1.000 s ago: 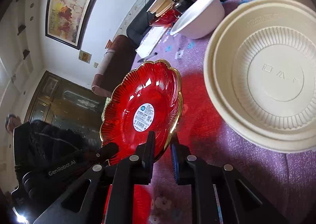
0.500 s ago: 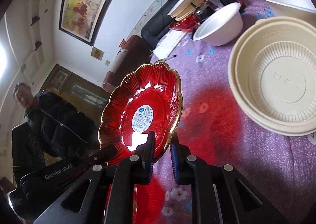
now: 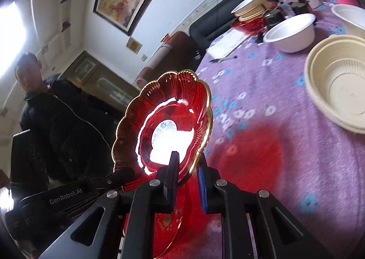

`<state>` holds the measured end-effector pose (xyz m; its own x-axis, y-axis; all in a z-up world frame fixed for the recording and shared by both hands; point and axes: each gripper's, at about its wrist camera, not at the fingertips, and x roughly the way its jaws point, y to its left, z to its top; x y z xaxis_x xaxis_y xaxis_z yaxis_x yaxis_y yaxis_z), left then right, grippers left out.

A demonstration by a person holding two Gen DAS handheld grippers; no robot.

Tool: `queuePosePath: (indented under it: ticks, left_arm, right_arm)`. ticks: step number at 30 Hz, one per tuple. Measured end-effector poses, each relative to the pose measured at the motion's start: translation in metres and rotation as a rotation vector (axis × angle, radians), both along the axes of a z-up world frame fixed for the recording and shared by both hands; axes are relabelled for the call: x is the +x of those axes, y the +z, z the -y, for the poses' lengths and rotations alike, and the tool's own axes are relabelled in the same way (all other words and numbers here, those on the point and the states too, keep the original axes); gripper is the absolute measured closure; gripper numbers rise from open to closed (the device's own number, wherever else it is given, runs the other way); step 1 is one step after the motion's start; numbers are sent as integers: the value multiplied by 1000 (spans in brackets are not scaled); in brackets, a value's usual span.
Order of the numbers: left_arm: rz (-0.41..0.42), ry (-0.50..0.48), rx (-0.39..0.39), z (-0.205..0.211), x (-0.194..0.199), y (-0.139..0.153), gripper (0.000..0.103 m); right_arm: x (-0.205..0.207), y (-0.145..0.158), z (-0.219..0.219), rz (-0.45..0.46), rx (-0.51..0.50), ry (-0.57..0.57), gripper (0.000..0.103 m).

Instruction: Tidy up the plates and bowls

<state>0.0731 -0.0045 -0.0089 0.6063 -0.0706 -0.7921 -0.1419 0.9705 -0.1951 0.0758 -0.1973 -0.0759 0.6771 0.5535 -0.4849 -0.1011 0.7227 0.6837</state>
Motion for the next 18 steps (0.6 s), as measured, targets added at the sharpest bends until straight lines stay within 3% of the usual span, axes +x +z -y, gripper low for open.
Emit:
queuePosePath:
  ticks: [9,18]
  left_arm:
    - [-13,36,29,-27,-29,-4,89]
    - [-65,50,74,-46,-52,-18,87]
  right_arm:
    - [-20,0,-36,7,-33,110,87]
    - [-36,-13,-63,-56,-38,211,86]
